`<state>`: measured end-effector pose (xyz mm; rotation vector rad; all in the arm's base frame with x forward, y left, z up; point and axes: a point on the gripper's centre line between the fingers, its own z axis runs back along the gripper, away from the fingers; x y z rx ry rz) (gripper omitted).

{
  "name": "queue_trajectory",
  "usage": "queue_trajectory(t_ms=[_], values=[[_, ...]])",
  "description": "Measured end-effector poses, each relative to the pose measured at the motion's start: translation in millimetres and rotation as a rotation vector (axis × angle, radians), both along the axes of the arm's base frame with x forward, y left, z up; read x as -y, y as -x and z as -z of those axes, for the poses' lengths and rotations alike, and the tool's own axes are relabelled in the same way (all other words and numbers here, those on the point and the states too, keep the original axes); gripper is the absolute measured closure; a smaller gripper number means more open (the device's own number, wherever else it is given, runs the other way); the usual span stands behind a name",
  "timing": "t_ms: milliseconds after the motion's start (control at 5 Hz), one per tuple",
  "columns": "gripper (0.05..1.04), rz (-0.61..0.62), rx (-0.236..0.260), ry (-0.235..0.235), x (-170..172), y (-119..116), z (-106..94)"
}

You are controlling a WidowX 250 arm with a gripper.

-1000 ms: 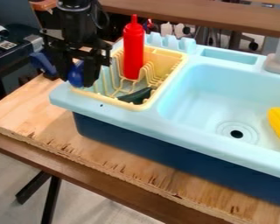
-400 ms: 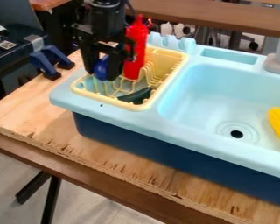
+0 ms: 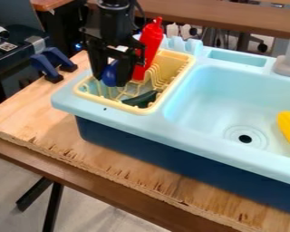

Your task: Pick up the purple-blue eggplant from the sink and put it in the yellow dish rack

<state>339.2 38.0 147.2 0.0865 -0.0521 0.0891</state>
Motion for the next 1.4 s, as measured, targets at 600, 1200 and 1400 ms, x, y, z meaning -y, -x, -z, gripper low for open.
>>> queue_trajectory(t_ms=[600, 1200, 1400], values=[[0.076, -0.043, -0.020, 0.055, -4, 8, 12.2], [0.081, -0.040, 0.011, 0.035, 9, 12, -13.6], [0.081, -0.004, 0.017, 0.018, 27, 16, -35.7]])
